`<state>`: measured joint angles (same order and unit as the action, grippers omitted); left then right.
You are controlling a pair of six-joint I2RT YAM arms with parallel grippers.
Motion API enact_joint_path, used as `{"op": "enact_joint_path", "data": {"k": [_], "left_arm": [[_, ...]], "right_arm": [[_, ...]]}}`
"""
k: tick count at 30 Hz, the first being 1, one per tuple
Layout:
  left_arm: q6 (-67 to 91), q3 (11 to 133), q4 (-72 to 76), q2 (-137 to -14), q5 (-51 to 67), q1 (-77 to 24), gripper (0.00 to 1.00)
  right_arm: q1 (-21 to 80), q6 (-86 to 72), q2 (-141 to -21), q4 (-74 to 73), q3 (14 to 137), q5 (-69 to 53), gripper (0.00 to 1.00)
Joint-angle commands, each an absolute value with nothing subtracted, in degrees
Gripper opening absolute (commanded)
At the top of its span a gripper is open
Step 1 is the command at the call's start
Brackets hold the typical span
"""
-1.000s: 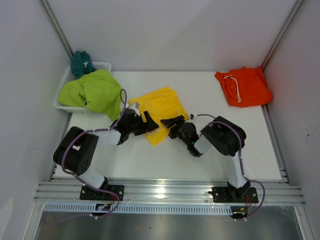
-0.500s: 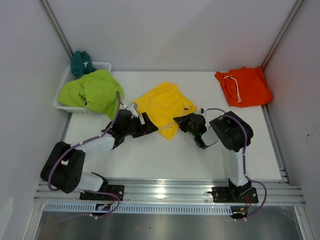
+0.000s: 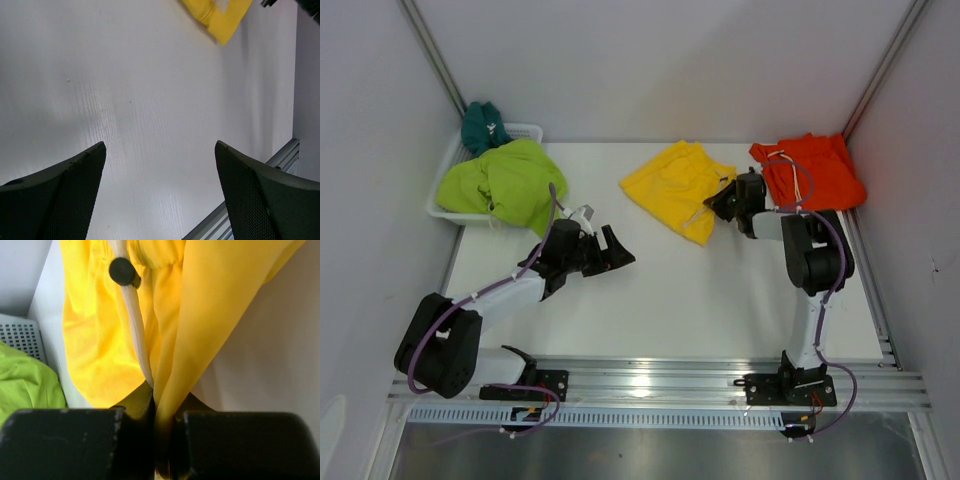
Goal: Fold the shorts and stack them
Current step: Neatly place the folded shorts to the corner
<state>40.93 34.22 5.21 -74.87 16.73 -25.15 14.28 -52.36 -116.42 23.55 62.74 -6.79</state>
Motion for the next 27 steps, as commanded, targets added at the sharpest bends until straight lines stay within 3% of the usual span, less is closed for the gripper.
{"op": "enact_joint_path", "data": {"k": [1, 9, 14, 17, 25, 27], "left_arm": [[40.0, 34.7, 6.4, -74.8, 17.3, -25.7, 0.91], [39.9, 34.2, 6.6, -74.9, 17.8, -25.8, 0.91], [39.5, 34.2, 6.2, -75.0, 17.8, -25.8, 0.91], [39.5, 34.5, 6.4, -75.2, 17.9, -25.8, 0.91], [38.4, 36.3, 4.2, -75.9, 18.8, -26.0, 0.91], [38.0, 37.1, 2.6, -76.3, 19.1, -26.2, 0.91]], "right_arm": [[8.8, -43.4, -119.0, 12.4, 70.6, -11.6, 0.07], [1.2, -29.4, -126.9, -4.8, 90.7, -16.9, 0.06], [0.9, -20.7, -133.8, -18.0, 108.7, -21.5, 0.06], [0.5, -17.9, -135.6, -22.0, 113.4, -23.6, 0.06], [-2.5, -7.9, -146.4, -43.1, 145.2, -30.8, 0.04], [-3.7, -6.4, -145.6, -43.0, 144.5, -31.4, 0.02]]}}
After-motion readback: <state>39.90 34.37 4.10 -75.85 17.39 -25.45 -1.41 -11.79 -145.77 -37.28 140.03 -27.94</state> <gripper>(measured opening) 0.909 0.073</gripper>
